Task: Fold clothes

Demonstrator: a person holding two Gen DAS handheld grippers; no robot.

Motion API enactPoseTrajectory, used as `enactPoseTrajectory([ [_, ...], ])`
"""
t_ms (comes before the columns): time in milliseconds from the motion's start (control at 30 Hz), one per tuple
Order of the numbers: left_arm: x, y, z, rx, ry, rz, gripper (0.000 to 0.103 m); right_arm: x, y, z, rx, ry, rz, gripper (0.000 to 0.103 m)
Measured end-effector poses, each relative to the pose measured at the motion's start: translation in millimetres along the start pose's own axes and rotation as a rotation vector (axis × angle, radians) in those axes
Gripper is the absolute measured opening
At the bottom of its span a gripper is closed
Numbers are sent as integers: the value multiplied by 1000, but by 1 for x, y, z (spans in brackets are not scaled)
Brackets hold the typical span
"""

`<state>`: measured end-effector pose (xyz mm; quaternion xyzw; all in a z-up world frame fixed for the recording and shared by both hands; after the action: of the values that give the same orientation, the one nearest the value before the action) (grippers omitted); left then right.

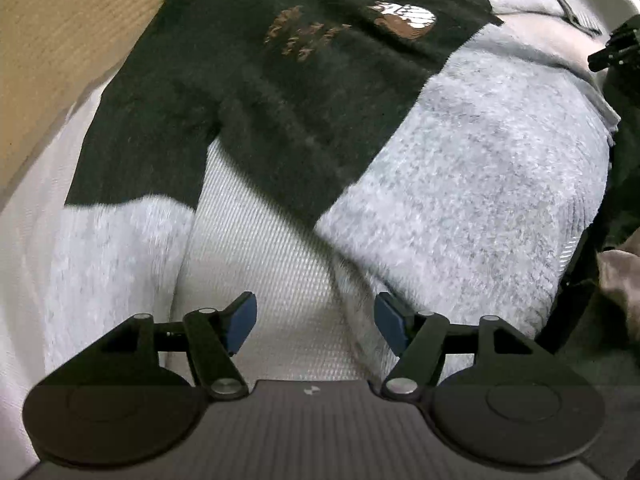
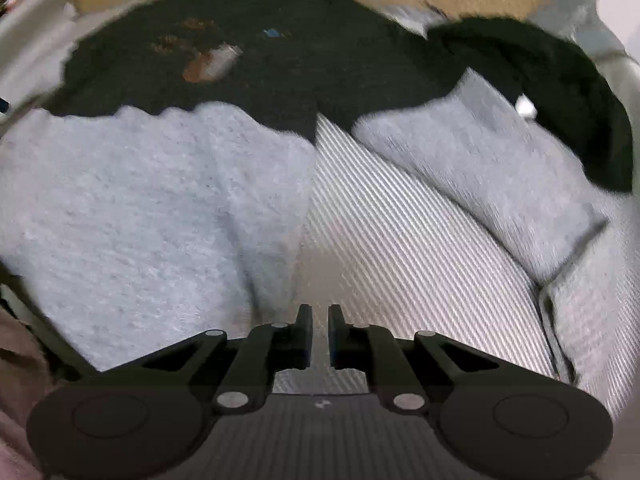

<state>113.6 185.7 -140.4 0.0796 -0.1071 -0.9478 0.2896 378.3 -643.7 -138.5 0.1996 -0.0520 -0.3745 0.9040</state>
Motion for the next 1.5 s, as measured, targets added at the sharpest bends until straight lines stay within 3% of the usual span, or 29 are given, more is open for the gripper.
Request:
enactPoseTrajectory([
  [200, 15, -33, 10, 98, -44, 161, 70, -34, 12, 2, 72, 93, 53, 13],
  [367, 32, -51, 12, 220, -156, 250, 70, -83, 13, -16, 71, 171, 169, 14],
  [567, 51, -64, -11, 239, -267, 326, 69, -133, 11, -43, 74, 266, 317, 21],
  [633, 50, -68, -25, 225, -303, 397, 57, -140, 10, -52, 72, 267, 330, 22],
  [667, 49, -70, -26, 235, -319, 418, 41, -141, 10, -57, 61, 271, 322, 22],
  [767, 46, -79, -25, 281, -363, 463, 22, -139, 7, -63, 59, 277, 318, 23],
  [967, 59, -97, -10, 325, -317, 477, 14, -142, 0, -65, 90, 260, 357, 24],
  [1067, 68, -98, 2, 361, -334, 469, 13, -144, -1, -65, 89, 238, 370, 24],
  [1133, 64, -99, 17, 459, -372, 492, 13, -145, -2, -65, 93, 224, 382, 24],
  [1233, 59, -92, 36, 589, -338, 508, 14, -145, -2, -66, 96, 222, 374, 24],
  [1300, 56, -85, 32, 534, -290, 514, 17, -144, -2, -66, 94, 223, 367, 24],
  [1400, 57, -88, 0, 284, -207, 488, 19, -145, -2, -65, 87, 217, 366, 24],
  [1467, 60, -98, -12, 251, -230, 488, 28, -147, -3, -63, 86, 204, 376, 24],
  [1500, 61, -103, -14, 261, -249, 500, 39, -148, -4, -62, 89, 199, 381, 24],
])
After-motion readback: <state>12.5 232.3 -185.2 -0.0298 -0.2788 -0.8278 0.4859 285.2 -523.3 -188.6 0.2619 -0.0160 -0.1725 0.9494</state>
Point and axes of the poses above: each gripper's, at about its wrist camera, not at the fingertips, and z roughly against the way its jaws point, x to its right, y to its top, the point moved 4 cm from there along -z, roughly the way its jaws point, and after that the axes turned 12 degrees about -z, right-handed, at the moved point
